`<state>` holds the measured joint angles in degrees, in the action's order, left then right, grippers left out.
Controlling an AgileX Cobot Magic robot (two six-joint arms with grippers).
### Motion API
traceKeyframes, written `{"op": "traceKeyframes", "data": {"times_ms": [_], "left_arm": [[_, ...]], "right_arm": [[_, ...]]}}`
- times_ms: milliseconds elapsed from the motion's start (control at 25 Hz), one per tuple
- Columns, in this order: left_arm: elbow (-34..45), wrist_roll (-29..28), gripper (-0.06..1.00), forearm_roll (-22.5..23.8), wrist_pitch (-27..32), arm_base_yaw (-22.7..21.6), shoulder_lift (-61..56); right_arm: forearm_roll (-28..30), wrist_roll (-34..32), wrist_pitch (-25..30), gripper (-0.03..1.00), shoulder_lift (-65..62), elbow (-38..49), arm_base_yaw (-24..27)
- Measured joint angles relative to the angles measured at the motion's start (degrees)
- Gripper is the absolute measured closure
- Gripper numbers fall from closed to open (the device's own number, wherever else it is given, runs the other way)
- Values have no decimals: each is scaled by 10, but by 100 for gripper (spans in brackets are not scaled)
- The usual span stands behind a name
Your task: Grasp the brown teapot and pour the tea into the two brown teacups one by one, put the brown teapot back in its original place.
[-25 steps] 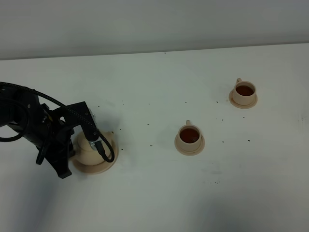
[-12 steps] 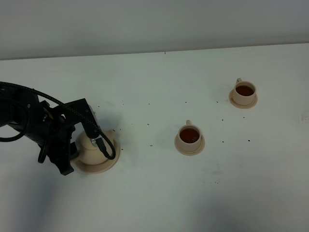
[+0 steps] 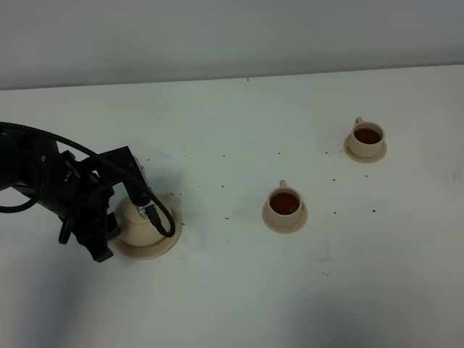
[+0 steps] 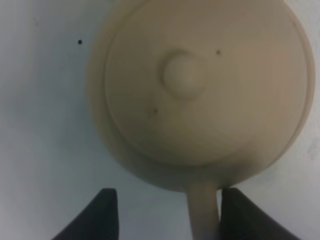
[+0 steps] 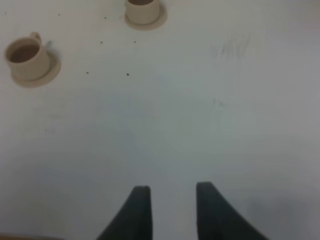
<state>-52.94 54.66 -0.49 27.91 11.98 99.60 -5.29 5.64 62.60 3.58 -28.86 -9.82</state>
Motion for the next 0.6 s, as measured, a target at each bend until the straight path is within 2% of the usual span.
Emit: {"op": "traceKeyframes", "data": {"times_ms": [400, 600], "left_arm": [[0, 0, 47, -10, 12, 0, -4], [0, 0, 47, -11, 16, 0, -43]], "right_arm": [[0, 0, 0, 73, 0, 0, 0], [0, 0, 0, 73, 0, 0, 0]]}}
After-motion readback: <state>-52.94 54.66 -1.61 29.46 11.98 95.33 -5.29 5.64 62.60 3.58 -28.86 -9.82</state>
